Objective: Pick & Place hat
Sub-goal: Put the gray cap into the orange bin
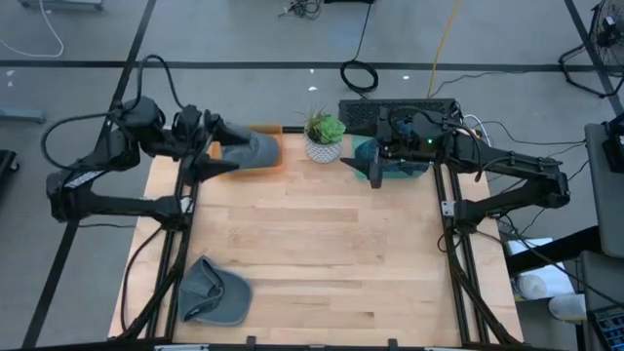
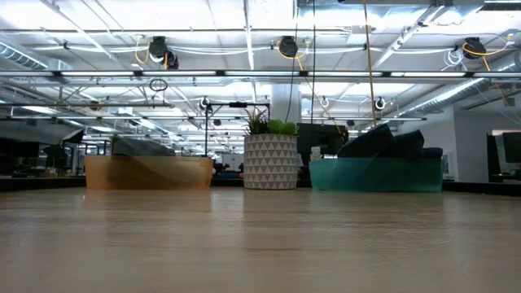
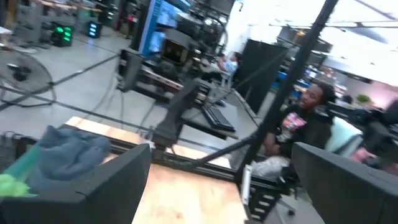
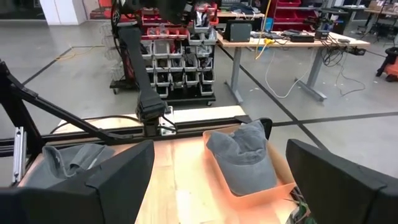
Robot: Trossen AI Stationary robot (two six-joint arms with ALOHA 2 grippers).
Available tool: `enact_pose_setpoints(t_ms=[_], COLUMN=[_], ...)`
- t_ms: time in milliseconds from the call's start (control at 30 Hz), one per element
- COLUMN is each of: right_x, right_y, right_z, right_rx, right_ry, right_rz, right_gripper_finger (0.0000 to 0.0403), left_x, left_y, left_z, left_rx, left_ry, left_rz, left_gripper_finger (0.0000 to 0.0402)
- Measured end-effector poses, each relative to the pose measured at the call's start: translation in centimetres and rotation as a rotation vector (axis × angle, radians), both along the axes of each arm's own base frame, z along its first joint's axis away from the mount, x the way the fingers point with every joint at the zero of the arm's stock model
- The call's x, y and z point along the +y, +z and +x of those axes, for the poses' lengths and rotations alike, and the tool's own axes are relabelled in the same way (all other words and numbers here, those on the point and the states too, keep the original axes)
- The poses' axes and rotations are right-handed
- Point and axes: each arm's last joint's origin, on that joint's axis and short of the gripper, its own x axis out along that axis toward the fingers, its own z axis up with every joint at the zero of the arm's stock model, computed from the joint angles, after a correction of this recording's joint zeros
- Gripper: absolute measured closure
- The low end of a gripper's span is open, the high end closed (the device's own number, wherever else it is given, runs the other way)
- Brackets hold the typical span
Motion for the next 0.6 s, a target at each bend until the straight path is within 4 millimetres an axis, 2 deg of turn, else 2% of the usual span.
enact_pose_setpoints(t_ms=[200, 400, 600], right_x=[0.2, 0.6, 0.6], right_y=[0.0, 0.0, 0.0], right_z=[0.0, 0.1, 0.1], right_rx=[-0.007, -0.008, -0.01], right_ry=[0.067, 0.2, 0.196], right_rz=[0.042, 0.065, 0.084], right_gripper_finger=[0.0048, 0.0048, 0.0048], left_x=[-1.5, -2.6, -3.7], left_y=[-0.6, -2.7, -4.7], left_z=[0.7, 1.0, 1.5], left_rx=[0.057, 0.284, 0.507], left_ry=[-0.125, -0.24, -0.317], left_rz=[-0.021, -0.133, -0.215], left_gripper_finger=[0.0002, 0.0002, 0.0002])
